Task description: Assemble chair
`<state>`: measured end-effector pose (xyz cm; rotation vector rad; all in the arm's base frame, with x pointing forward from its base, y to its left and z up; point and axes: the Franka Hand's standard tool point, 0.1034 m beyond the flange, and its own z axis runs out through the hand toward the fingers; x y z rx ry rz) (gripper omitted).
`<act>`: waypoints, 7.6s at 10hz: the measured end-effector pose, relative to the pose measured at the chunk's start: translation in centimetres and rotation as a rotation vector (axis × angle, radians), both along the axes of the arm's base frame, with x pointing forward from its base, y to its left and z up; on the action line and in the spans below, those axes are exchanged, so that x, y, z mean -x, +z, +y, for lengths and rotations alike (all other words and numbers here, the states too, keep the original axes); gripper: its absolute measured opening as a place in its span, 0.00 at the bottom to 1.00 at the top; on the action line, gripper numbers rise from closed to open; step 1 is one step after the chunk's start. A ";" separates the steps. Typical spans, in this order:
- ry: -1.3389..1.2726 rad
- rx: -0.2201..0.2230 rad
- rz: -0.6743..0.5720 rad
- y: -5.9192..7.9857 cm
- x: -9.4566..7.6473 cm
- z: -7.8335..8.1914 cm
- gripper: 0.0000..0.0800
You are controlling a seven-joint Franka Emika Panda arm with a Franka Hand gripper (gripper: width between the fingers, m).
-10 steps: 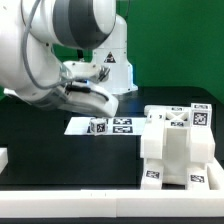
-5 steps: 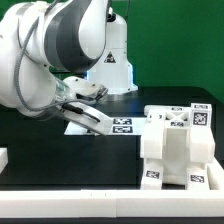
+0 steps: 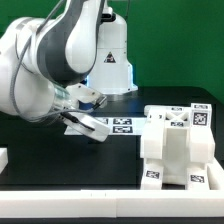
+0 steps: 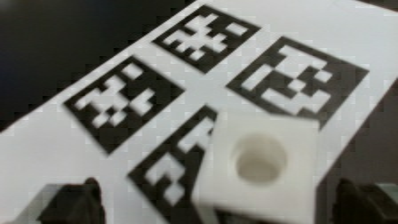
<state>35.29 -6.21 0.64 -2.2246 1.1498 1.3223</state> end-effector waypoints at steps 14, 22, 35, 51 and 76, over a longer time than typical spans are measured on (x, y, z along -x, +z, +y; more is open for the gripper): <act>0.202 0.237 -0.429 3.3 -6.0 -2.3 0.36; 0.644 0.630 -0.951 1.4 -5.9 -5.3 0.36; 0.577 0.328 -0.746 2.8 -6.7 -4.8 0.81; 0.429 -0.149 -0.033 0.5 -8.0 -7.1 0.81; 0.494 0.488 -1.097 16.7 -22.3 5.0 0.35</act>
Offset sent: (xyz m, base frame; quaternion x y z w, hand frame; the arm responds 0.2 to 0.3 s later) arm 0.0000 0.0000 0.0000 0.0000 0.0000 0.0000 1.0000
